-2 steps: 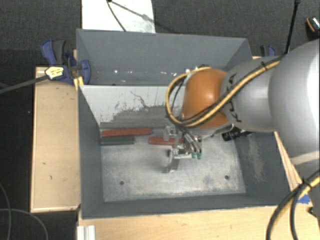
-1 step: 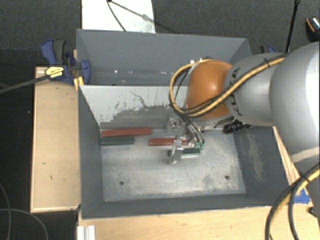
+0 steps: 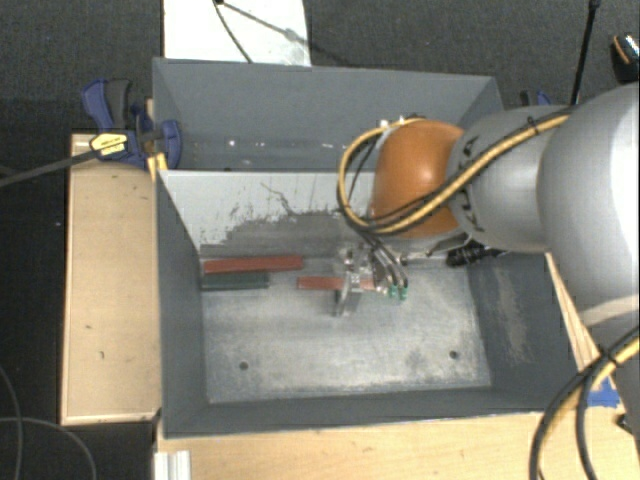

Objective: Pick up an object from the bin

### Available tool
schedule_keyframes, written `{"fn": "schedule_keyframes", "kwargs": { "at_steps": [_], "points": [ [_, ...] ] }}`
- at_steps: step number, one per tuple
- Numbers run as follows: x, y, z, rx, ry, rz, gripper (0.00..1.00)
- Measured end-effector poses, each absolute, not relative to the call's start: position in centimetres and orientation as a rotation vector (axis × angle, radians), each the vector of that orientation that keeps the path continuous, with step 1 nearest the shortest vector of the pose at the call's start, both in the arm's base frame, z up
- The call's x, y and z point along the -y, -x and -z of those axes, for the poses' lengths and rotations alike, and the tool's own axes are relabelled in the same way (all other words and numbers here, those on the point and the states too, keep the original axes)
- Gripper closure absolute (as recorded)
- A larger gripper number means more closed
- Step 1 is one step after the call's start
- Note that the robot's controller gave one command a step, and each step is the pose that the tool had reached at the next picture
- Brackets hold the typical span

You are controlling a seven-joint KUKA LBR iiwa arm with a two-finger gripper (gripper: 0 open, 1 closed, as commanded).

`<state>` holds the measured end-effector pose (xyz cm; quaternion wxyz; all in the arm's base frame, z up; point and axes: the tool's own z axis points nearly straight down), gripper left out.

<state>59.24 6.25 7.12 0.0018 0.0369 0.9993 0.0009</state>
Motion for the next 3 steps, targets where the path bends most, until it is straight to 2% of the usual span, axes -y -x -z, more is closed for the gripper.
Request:
{"fn": "schedule_keyframes", "kwargs": {
  "at_steps": [1, 2, 3],
  "points": [
    [-5.7, -51.2, -18.5, -3.108, 0.422, 0.000, 1.00],
    [-6.0, -51.6, -32.1, -3.046, 0.726, 0.001, 1.00],
    [-2.4, -55.3, -27.2, -3.061, 0.709, 0.001, 1.00]
  ]
}}
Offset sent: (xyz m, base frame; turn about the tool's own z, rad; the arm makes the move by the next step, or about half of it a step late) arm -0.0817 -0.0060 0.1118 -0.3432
